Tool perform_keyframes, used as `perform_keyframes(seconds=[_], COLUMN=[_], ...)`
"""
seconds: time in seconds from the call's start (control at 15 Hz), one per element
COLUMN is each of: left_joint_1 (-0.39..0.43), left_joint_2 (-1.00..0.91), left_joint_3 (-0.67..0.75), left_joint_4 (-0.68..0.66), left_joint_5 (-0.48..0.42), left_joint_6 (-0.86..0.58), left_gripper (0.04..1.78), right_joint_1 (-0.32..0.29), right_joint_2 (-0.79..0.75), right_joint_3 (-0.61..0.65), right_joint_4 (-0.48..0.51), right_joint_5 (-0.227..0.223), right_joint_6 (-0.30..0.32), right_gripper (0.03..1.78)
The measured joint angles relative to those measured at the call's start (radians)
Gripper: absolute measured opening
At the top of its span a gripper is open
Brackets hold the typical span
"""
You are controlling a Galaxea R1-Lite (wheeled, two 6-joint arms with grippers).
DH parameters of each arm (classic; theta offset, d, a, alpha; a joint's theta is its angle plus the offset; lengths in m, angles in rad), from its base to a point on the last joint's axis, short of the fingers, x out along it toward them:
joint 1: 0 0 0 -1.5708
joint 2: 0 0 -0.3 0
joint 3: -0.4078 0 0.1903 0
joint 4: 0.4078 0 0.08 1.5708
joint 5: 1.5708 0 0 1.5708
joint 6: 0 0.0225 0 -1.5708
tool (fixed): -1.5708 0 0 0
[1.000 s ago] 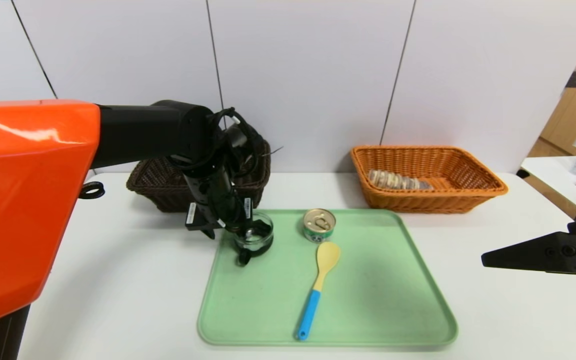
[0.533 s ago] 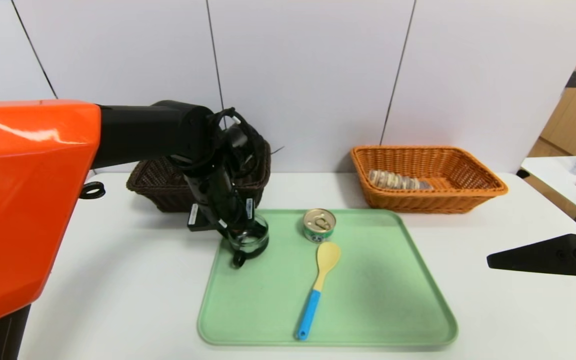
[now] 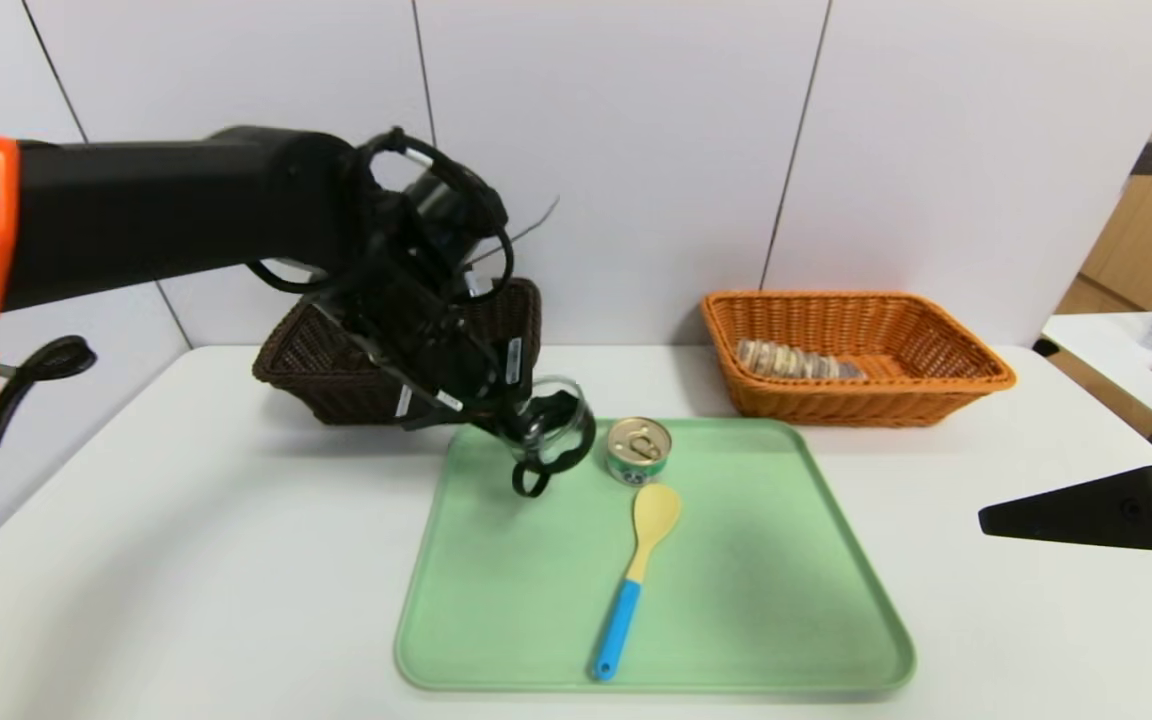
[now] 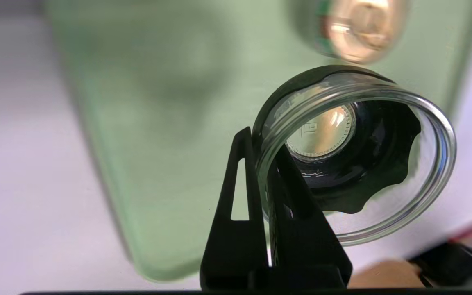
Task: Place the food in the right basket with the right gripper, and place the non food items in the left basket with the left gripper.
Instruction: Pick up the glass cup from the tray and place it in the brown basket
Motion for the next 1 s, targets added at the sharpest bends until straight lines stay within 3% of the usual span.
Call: perform_keyframes(seconds=[0.2, 0.33, 0.4, 0.53, 0.87, 1.0], left_joint_1=[0.033, 0.073, 0.097, 0.134, 0.173, 0.174], left_joint_2=[-0.101, -0.142, -0.15, -0.142, -0.02, 0.026], left_joint_3=[-0.001, 0.002, 0.006, 0.008, 0.01, 0.005], left_joint_4=[-0.19, -0.393, -0.496, -0.637, -0.656, -0.658], left_joint_5=[-0.25, -0.258, -0.213, -0.035, 0.455, 0.508], left_joint_6=[-0.132, -0.294, -0.364, -0.395, -0.106, -0.014], left_gripper=[0.1, 0.1, 0.1, 0.1, 0.1, 0.1], right_joint_1=[0.0, 0.0, 0.0, 0.0, 0.0, 0.0], right_joint_2=[-0.001, -0.003, -0.006, -0.011, -0.018, -0.025], right_joint_3=[0.009, 0.014, 0.015, 0.017, 0.022, 0.023], right_joint_4=[0.001, 0.002, 0.001, 0.001, 0.002, 0.001], right_joint_5=[0.0, 0.0, 0.0, 0.0, 0.004, 0.002], right_joint_6=[0.001, 0.0, 0.0, 0.0, 0.002, 0.002], right_gripper=[1.69, 1.69, 1.69, 1.7, 1.7, 1.7])
